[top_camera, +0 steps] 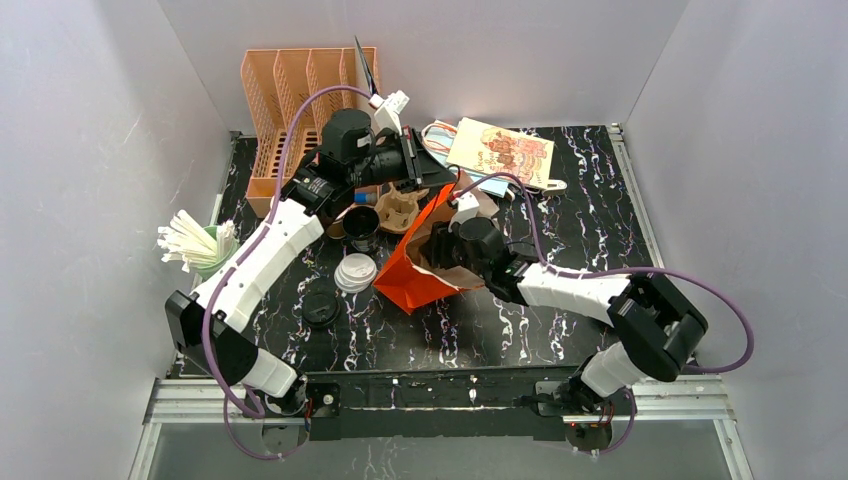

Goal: Pack the takeout coffee
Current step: Adjust the cup tray in the takeout bag.

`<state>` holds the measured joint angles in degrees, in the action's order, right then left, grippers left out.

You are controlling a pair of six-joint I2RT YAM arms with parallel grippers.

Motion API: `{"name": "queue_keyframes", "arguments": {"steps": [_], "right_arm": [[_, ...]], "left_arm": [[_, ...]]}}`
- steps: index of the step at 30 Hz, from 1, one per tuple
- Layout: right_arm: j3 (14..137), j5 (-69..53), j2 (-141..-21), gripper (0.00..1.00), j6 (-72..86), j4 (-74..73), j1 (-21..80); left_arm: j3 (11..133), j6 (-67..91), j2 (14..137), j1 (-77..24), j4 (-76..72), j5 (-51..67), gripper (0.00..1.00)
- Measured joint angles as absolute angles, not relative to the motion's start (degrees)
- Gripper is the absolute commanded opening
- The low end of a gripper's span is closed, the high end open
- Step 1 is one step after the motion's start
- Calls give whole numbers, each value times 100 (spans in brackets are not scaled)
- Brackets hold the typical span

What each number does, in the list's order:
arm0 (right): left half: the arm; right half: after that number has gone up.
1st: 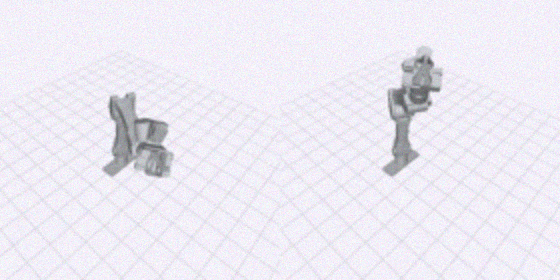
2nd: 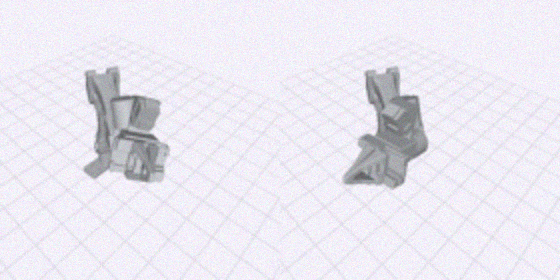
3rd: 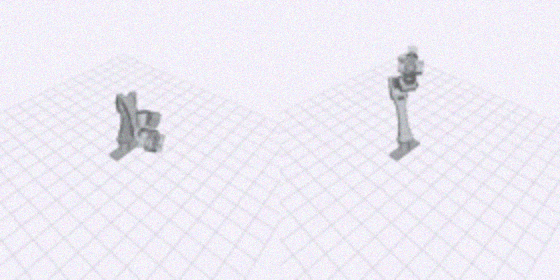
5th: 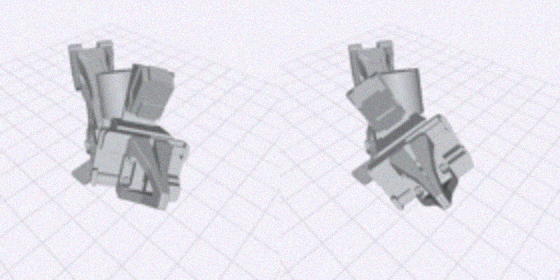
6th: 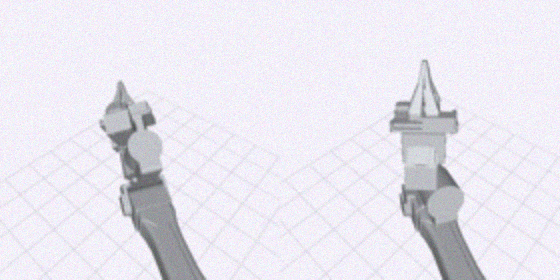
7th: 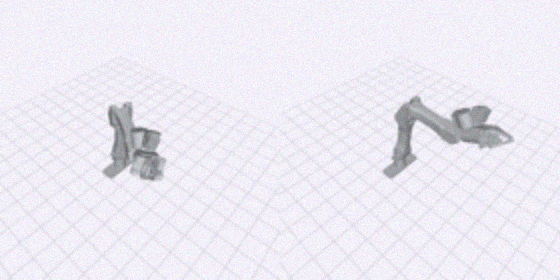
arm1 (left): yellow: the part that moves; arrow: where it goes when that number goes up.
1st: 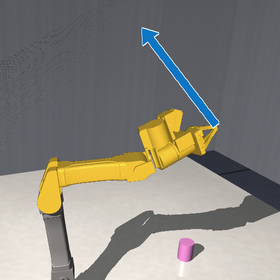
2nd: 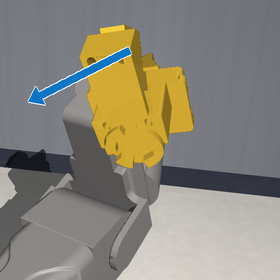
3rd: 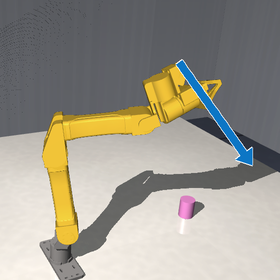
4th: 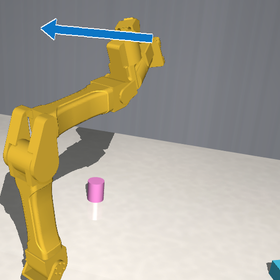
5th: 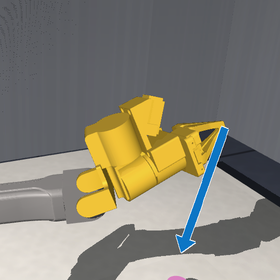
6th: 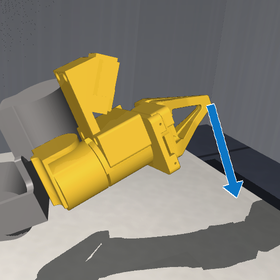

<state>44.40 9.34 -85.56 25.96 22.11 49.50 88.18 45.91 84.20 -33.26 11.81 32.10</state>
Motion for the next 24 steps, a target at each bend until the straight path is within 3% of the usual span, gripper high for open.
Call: {"name": "queue_keyframes", "arguments": {"steps": [11,24], "right_arm": [[4259,1131,-8020,32,2353,1492,4952],[4687,1457,-8130,38,2364,78,5013]], "left_arm": [[8803,4521,8346,-3140,1286,3197,0],[8899,4342,8346,-3004,1549,3205,0]]}}
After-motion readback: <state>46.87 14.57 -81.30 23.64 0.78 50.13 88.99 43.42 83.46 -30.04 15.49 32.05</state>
